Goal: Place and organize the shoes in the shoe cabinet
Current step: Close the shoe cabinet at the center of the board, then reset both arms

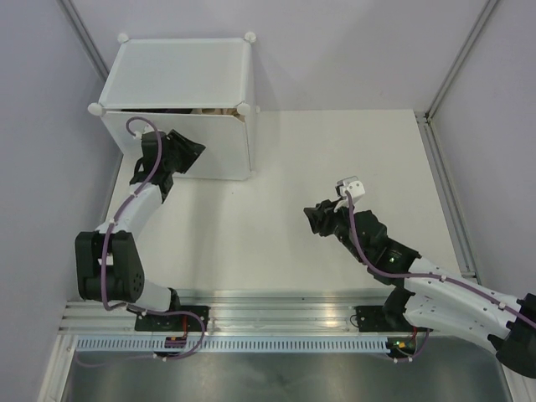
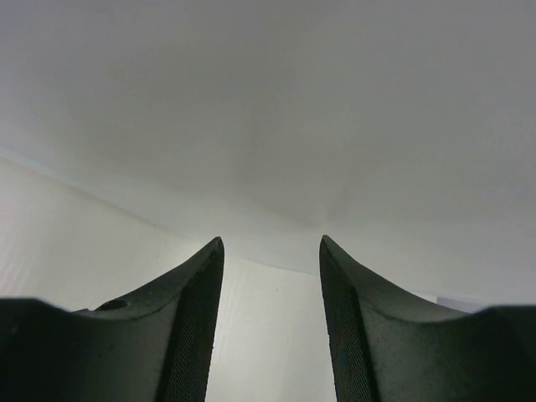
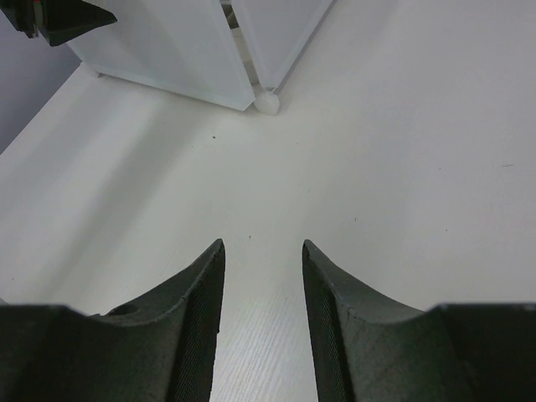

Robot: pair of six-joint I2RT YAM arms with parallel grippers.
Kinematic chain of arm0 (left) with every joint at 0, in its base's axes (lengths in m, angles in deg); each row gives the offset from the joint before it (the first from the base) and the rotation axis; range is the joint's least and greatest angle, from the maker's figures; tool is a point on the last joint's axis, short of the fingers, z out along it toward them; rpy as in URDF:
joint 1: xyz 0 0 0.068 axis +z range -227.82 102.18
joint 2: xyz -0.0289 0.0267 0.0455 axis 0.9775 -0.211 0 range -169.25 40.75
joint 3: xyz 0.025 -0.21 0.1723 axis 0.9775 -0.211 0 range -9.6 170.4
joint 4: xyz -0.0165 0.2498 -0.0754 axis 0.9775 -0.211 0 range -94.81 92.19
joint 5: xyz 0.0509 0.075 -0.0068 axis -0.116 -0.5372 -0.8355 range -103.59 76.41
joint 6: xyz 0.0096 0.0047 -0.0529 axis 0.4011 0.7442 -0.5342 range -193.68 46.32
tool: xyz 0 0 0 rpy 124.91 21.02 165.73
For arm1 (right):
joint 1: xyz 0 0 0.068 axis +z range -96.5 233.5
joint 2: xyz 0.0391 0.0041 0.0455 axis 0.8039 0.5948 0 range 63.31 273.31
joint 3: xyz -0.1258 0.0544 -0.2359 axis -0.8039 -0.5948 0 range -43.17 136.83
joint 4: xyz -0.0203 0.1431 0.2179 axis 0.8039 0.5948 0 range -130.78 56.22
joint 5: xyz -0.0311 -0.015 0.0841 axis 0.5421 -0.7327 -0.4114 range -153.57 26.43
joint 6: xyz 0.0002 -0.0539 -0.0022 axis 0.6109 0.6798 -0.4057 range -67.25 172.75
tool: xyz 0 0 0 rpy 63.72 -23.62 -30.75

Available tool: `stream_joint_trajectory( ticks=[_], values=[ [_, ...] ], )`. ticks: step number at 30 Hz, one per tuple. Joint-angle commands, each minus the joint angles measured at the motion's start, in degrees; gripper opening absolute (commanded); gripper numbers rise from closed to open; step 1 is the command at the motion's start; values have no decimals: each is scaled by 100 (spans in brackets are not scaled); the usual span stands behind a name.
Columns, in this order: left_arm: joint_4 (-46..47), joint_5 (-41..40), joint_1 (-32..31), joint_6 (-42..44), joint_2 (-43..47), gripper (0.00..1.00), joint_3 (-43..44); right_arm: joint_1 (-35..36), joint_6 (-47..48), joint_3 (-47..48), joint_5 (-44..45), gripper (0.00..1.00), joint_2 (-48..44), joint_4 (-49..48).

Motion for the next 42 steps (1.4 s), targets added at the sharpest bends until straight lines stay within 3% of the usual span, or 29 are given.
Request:
stream_joint_trajectory(
  ticks=[1,13,19,21,25,27,30,38,42],
  values=[
    [314,112,-17,325,-277,54,428,-33,82,-62,315,47,-50,-227],
    [148,456,-26,843,-735,63,930,-42,109,-62,385,51,125,-244],
    [-54,999,-17,1361,-524,72,763,-60,135,9,411,62,336,-253],
    [-108,1062,-17,1502,-288,74,676,-68,135,9,429,66,372,-253],
    [-537,1115,-17,1696,529,93,289,-104,188,44,385,72,416,-227],
    [-914,1106,-17,1827,1089,97,218,-165,136,114,438,84,477,-183],
    [-1345,1097,-17,2056,1907,99,139,-419,-31,543,394,92,801,167],
    [-2383,518,-52,3321,3702,99,192,-1744,-252,1992,77,96,1268,1625],
    [-2516,-194,-921,3796,4037,99,-19,-2142,-129,2793,831,98,1374,2496]
  ],
)
